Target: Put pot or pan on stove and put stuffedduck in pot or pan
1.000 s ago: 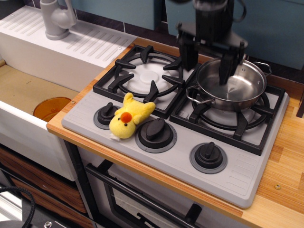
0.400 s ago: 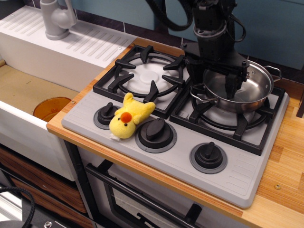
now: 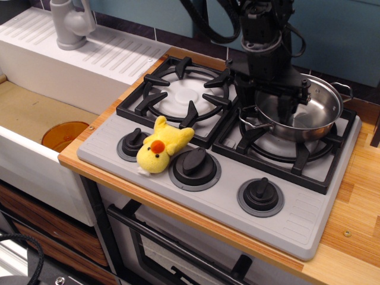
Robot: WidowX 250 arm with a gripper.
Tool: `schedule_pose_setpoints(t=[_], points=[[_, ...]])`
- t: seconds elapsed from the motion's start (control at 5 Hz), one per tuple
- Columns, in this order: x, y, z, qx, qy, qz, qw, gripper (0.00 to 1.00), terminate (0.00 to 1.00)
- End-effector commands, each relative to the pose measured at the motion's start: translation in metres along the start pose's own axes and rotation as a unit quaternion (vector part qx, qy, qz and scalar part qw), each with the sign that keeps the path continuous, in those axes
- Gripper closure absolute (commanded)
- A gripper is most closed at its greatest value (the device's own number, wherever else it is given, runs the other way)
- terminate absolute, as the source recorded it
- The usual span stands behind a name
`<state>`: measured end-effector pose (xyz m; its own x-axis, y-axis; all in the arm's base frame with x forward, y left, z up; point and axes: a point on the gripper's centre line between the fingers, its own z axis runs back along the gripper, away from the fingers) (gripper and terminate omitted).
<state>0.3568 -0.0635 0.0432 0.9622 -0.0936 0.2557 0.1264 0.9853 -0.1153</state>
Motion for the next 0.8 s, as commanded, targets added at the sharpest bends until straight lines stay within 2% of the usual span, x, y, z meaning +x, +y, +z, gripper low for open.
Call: schedule_pose_setpoints(t=[0.0,0.2,0.6], points=[[0.012,-0.011,0.018,0.007,-0.017,-0.001,0.9998,1.0,0.0],[0.012,-0.016,0.023,0.005,-0.012,0.006,0.9999,1.0,0.0],[0.015,-0.012,0.051,0.003,0.014,0.003,0.9999,1.0,0.0]])
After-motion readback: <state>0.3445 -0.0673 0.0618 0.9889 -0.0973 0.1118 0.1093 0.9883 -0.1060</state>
